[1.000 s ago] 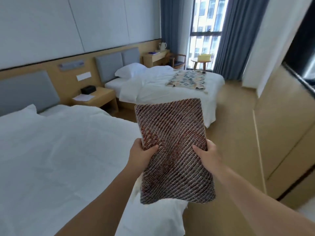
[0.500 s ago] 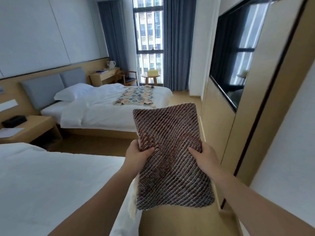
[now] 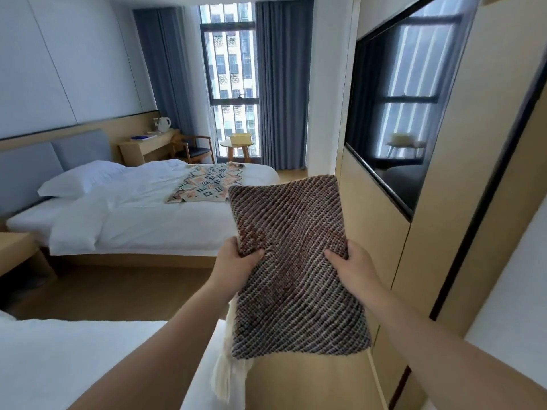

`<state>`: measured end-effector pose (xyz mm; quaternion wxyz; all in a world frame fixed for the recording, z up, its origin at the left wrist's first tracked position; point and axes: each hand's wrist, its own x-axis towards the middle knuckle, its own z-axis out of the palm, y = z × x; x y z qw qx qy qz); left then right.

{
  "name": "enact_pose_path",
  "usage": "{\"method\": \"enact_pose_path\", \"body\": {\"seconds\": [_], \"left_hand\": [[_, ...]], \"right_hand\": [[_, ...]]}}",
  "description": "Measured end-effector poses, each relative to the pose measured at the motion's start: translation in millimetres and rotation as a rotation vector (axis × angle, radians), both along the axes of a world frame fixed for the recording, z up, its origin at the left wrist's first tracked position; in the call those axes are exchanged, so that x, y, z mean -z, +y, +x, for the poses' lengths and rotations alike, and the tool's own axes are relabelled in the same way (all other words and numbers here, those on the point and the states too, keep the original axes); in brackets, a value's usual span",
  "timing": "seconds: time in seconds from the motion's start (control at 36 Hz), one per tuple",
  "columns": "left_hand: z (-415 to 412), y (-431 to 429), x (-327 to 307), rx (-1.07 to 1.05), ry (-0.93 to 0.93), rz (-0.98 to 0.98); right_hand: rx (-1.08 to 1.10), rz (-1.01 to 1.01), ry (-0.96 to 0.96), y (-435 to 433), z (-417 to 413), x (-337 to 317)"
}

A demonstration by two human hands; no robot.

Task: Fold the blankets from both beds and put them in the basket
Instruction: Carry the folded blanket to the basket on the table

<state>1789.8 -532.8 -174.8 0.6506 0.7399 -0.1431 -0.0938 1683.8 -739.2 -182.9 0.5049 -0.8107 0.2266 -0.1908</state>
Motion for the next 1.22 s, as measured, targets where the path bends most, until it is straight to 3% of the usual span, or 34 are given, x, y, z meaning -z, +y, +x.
{"method": "enact_pose_path", "body": {"seconds": [0.28,0.56,1.22], "left_hand": [[169.9,-22.1,-14.6,0.036,0.003,0.019],[266.6,-70.6,-6.4,0.095,-0.024,-0.003],[485.3,-287.3,-4.0,-0.058,-0.006,-0.005]], "right_hand": [[0.104,-0.006,-0.022,-19.0,151.3,-20.1],[0.100,0.114,-0.017,-66.1,245.4,-9.7],[0.014,0.032,-0.100,-300.2,500.5,-7.8]]}}
